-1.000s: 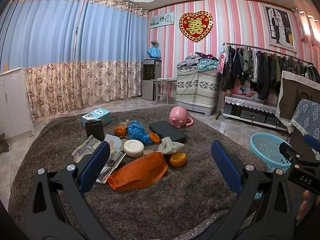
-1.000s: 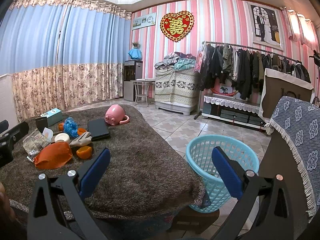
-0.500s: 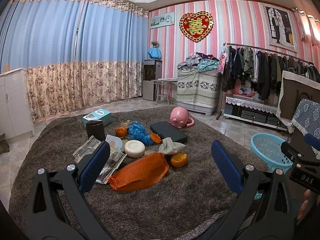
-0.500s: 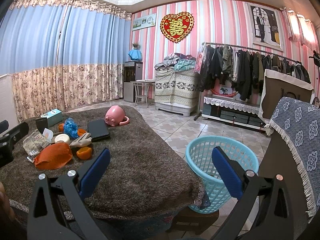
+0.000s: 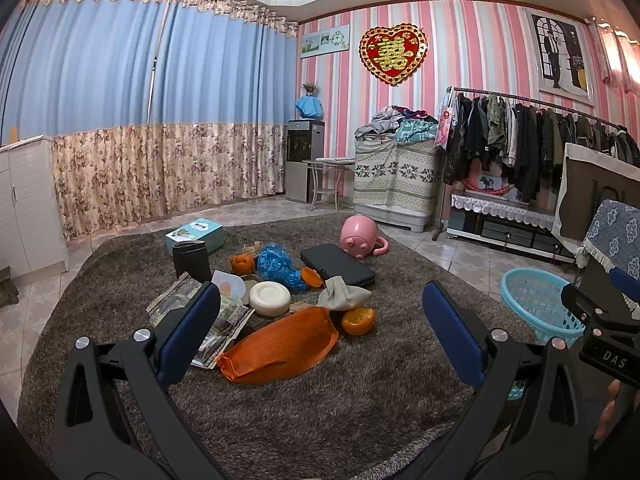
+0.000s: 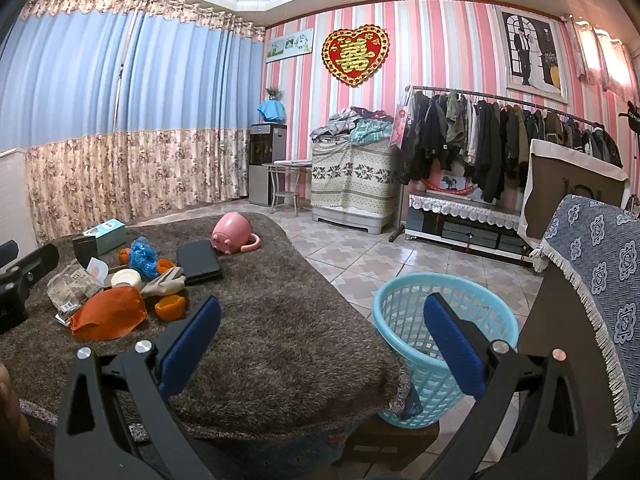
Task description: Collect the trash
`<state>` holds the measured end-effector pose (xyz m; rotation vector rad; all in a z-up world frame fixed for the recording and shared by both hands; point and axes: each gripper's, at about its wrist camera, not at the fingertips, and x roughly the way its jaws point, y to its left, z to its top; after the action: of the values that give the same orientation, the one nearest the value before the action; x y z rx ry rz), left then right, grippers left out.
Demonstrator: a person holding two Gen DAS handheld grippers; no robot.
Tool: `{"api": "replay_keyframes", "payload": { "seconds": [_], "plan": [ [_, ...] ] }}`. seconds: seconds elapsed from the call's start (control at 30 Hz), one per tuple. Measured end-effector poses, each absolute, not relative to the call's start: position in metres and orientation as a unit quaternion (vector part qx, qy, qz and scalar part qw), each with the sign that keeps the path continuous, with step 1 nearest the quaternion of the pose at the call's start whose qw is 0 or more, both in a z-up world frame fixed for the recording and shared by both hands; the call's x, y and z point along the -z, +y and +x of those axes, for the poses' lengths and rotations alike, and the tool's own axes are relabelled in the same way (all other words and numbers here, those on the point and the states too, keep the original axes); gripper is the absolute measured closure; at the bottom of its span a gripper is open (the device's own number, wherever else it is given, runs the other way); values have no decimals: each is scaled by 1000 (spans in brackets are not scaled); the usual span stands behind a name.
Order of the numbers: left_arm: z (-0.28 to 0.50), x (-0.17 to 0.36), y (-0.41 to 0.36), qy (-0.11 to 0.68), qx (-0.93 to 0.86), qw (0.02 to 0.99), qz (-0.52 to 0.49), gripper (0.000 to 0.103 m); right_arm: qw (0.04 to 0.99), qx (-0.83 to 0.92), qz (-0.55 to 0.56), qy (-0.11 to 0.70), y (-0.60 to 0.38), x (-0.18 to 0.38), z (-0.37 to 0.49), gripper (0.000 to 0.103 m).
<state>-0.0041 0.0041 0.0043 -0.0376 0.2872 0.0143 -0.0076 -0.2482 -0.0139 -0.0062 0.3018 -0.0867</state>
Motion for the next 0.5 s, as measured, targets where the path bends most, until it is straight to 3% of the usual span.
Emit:
{"api": "replay_keyframes", "payload": {
  "seconds": [0.5],
  "plan": [
    [-4,-4,4,142,-7,990,-19,5,988,43,-2,149,-248,13,-8,4]
  ]
}}
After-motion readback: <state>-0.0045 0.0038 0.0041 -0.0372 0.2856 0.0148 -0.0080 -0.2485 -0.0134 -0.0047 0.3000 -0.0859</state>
